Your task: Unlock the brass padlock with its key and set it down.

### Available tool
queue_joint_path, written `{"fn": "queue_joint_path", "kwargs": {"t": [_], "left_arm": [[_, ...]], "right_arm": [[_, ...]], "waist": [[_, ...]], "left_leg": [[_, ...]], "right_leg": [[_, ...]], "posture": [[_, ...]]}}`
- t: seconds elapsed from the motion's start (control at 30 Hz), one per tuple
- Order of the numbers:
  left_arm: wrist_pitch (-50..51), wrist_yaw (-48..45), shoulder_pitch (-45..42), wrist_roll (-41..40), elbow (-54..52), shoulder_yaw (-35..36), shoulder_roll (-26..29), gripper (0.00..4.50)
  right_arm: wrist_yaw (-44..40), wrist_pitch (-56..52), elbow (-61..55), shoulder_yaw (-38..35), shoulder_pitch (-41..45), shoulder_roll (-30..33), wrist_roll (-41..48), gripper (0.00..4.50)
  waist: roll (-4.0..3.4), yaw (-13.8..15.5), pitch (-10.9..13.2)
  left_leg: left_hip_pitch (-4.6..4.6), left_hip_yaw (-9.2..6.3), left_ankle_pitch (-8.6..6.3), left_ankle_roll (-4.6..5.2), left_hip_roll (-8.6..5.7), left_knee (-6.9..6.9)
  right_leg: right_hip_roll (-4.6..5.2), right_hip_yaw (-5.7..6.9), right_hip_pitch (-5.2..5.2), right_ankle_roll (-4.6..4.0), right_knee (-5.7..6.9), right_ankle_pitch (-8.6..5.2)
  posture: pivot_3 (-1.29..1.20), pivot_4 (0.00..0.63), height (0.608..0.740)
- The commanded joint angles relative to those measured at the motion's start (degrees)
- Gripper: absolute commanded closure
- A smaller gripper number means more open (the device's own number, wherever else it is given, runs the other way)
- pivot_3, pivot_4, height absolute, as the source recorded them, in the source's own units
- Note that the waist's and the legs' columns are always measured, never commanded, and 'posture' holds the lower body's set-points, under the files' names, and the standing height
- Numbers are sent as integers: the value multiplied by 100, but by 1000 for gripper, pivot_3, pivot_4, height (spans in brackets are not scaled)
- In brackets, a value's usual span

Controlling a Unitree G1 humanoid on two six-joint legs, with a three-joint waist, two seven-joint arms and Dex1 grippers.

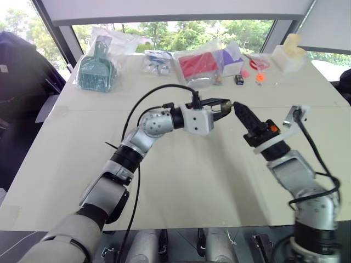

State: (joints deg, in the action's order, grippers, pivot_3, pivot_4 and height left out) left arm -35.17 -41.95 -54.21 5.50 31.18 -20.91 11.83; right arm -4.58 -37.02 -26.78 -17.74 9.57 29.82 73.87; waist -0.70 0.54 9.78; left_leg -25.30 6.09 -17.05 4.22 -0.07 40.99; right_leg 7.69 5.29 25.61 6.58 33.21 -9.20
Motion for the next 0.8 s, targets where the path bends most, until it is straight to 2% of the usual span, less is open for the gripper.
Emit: {"fn": "queue_joint_path", "kwargs": {"t": [0.03,0.17,0.7,0.8], "left_arm": [[367,-585,-26,-654,-459,195,43,3723],[547,-873,32,-886,-746,224,88,3723],[448,-892,233,-691,-1166,199,51,3723],[437,-882,229,-688,-1197,196,20,3723]], "right_arm": [[-677,-283,-85,-260,-37,464,292,1066],[-1082,-461,-36,-328,-103,777,339,1066],[-1015,-503,-69,-139,108,379,719,1066],[-1048,-504,-46,-67,78,348,643,1893]], "waist": [[-1,10,0],[-1,22,0],[-1,28,0],[-1,29,0]], "left_leg": [[2,-1,0,-1,0,-1],[2,-5,1,-2,2,2],[2,-9,1,0,-4,7],[2,-9,1,-1,-4,7]], "right_leg": [[0,0,0,0,3,0],[-3,1,-3,1,3,1],[1,1,-11,2,-2,1],[1,1,-11,2,-2,2]], "posture": [[0,150,735],[0,150,735],[0,150,735],[0,150,735]]}}
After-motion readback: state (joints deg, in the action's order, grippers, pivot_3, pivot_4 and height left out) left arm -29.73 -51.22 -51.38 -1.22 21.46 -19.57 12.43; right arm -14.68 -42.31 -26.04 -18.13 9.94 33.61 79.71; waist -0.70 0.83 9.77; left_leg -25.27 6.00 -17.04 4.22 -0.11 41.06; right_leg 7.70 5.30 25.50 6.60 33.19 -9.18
